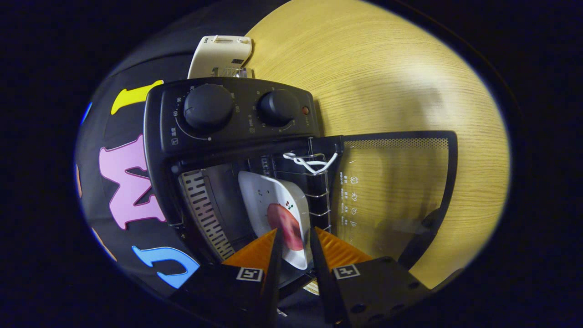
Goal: Open the toaster oven, put the food inside, and close the toaster oven door.
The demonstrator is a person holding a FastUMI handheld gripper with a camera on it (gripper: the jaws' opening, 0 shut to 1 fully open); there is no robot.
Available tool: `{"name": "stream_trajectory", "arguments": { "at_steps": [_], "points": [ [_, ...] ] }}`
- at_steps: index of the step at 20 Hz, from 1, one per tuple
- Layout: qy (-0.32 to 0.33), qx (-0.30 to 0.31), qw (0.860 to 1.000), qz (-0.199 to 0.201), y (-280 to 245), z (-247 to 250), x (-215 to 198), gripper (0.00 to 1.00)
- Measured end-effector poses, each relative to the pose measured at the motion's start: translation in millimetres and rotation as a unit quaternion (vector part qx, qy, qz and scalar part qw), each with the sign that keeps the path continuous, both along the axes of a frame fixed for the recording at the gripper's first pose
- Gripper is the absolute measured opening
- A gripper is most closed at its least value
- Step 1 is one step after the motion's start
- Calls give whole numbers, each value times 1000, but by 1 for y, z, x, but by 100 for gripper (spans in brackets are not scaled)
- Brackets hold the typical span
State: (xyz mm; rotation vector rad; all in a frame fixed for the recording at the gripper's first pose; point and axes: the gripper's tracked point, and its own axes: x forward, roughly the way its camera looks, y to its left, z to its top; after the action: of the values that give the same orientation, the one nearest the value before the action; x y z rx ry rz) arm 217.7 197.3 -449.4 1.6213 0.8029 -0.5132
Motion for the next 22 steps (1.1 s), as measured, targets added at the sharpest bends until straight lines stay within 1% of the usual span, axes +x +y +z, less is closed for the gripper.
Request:
{"name": "stream_trajectory", "arguments": {
  "at_steps": [1, 2, 3, 4, 6, 8, 10, 11, 13, 15, 17, 18, 19, 20, 21, 22],
  "points": [
    [6, 0, 1000, 6, -1, -1, -3, 48],
    [11, 0, 1000, 14, -1, 0, -7, 57],
    [16, -1, 1000, 20, -2, 0, -11, 62],
    [21, -3, 999, 27, -2, 2, -15, 77],
    [35, -1, 998, 53, 2, 4, -28, 99],
    [44, -3, 995, 93, 9, 9, -47, 99],
    [11, -22, 988, 150, 17, 25, -59, 99],
    [-9, -32, 984, 177, 22, 36, -64, 99],
    [-42, -51, 974, 217, 25, 51, -74, 99],
    [-56, -72, 962, 258, 27, 62, -86, 99],
    [-70, -114, 941, 310, 24, 66, -98, 99],
    [-79, -145, 927, 338, 22, 67, -104, 99],
    [-90, -184, 908, 367, 17, 68, -109, 99],
    [-99, -226, 884, 396, 17, 64, -116, 98],
    [-105, -273, 857, 425, 10, 63, -121, 98],
    [-109, -310, 833, 446, 5, 61, -125, 99]
  ]
}}
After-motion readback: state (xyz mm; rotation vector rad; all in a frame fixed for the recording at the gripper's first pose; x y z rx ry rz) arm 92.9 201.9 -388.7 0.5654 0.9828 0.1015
